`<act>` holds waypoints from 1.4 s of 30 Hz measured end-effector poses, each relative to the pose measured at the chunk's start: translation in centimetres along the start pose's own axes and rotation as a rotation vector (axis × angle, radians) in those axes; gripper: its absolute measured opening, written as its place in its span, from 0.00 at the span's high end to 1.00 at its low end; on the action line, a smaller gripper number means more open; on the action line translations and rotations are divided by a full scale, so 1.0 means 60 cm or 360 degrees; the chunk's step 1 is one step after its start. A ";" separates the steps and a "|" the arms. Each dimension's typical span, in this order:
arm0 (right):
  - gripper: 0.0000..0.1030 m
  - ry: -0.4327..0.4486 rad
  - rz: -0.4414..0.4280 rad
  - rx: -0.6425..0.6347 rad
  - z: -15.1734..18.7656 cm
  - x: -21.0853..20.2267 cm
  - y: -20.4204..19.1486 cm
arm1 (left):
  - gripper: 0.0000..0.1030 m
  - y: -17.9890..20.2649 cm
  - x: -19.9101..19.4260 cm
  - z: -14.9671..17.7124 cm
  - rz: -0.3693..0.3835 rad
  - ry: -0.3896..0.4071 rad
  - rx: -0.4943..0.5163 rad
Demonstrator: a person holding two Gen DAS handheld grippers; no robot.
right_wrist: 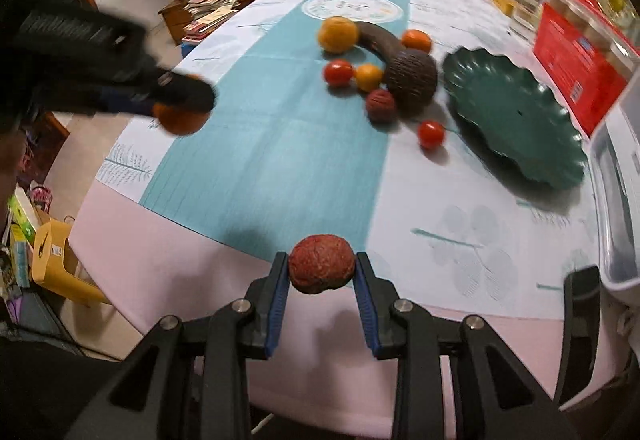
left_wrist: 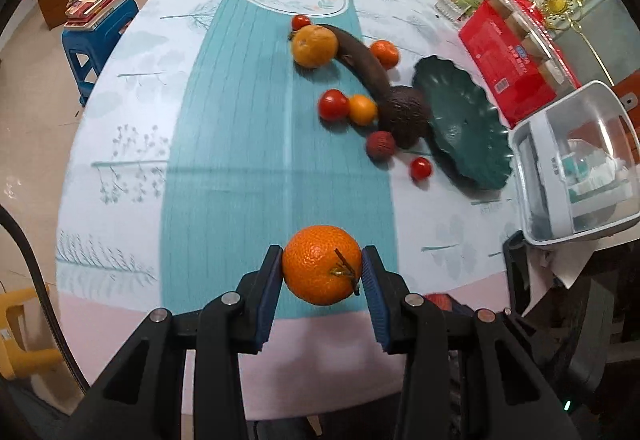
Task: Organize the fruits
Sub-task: 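Carry both fruits over the green plate and open both tools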
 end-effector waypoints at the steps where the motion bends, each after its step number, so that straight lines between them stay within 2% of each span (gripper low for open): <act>1: 0.69 0.0006 -0.0007 0.0000 0.001 -0.003 0.011 | 0.63 0.013 -0.001 0.003 0.0010 0.0016 0.0001; 6: 0.69 0.0043 -0.0027 -0.0002 -0.002 -0.021 0.082 | 0.63 0.093 -0.006 0.002 0.0046 0.0109 0.0025; 13: 0.69 0.0138 -0.0055 -0.0032 -0.025 -0.044 0.176 | 0.63 0.214 -0.005 -0.036 0.0099 0.0228 0.0100; 20: 0.69 0.0298 0.0046 -0.0048 -0.073 -0.067 0.260 | 0.63 0.299 0.013 -0.100 0.0092 0.0294 0.0131; 24: 0.69 0.0415 0.0109 0.0042 -0.109 -0.080 0.324 | 0.63 0.330 0.032 -0.145 0.0060 0.0314 0.0156; 27: 0.69 0.0447 0.0136 0.0125 -0.126 -0.079 0.364 | 0.63 0.348 0.056 -0.173 0.0027 0.0267 0.0173; 31: 0.69 0.0388 0.0088 0.0218 -0.134 -0.051 0.400 | 0.63 0.366 0.098 -0.199 -0.0082 0.0205 0.0236; 37: 0.69 0.0266 0.0046 0.0317 -0.140 -0.004 0.430 | 0.63 0.376 0.170 -0.221 -0.0094 0.0057 0.0263; 42: 0.68 0.0205 0.0032 0.0314 -0.147 0.026 0.435 | 0.63 0.371 0.205 -0.230 -0.0107 -0.0006 0.0240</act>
Point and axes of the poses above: each gripper's, at about its wrist camera, not at the fingertips, and x roughly the way its jaws point, y to its right, z to its underside, the point moved 9 cm from there along x, roughly the way its jaws point, and after that the axes turned 12 degrees about -y, right-handed, at the moved point
